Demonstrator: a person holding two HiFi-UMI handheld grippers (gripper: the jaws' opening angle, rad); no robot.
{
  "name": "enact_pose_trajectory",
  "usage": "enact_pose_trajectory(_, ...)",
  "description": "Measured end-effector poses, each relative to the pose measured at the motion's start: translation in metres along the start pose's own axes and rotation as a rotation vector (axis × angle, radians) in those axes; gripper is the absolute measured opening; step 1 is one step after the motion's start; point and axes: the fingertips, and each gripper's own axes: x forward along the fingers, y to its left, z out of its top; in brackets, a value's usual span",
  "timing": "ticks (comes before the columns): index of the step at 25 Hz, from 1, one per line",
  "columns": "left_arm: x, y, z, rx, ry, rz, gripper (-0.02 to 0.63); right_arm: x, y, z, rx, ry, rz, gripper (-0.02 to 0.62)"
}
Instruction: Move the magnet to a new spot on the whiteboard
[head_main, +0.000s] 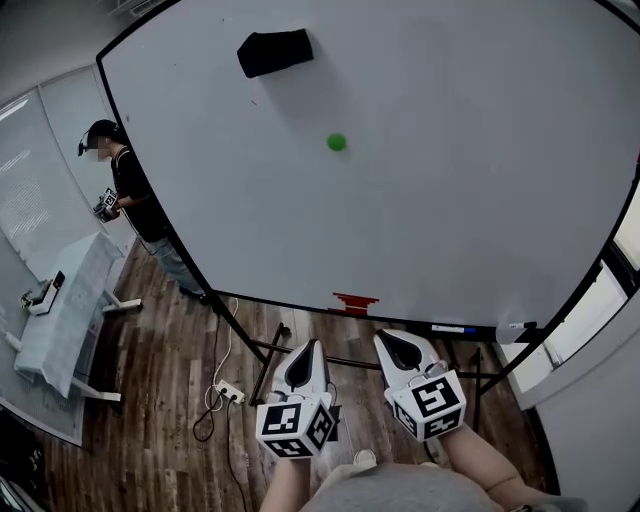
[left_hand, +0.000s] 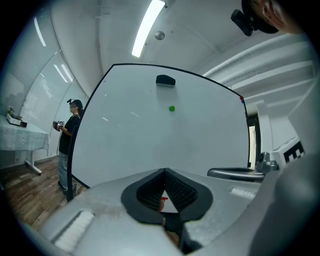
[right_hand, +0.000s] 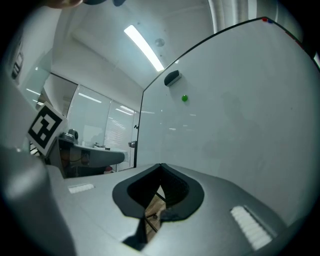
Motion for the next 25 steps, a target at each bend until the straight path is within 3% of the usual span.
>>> enact_pose_trajectory(12, 0.081, 0.019, 0.039, 0.086, 0.001, -0.107, 0.005, 0.051, -0.026, 0.002, -0.018, -0.002, -0.066, 0.002)
enact_pose_trajectory(17, 0.121, -0.001, 0.087, 0.173, -0.043, -0.182, 0.005, 0.059, -0.035, 0.005, -0.026, 0.009, -0.100, 0.002)
enact_pose_trajectory(25, 0.159, -0.036, 0.183, 0.237, -0.160, -0.269, 0.022, 0.055, -0.051, -0.002, -0.017, 0.041, -0.148, 0.002)
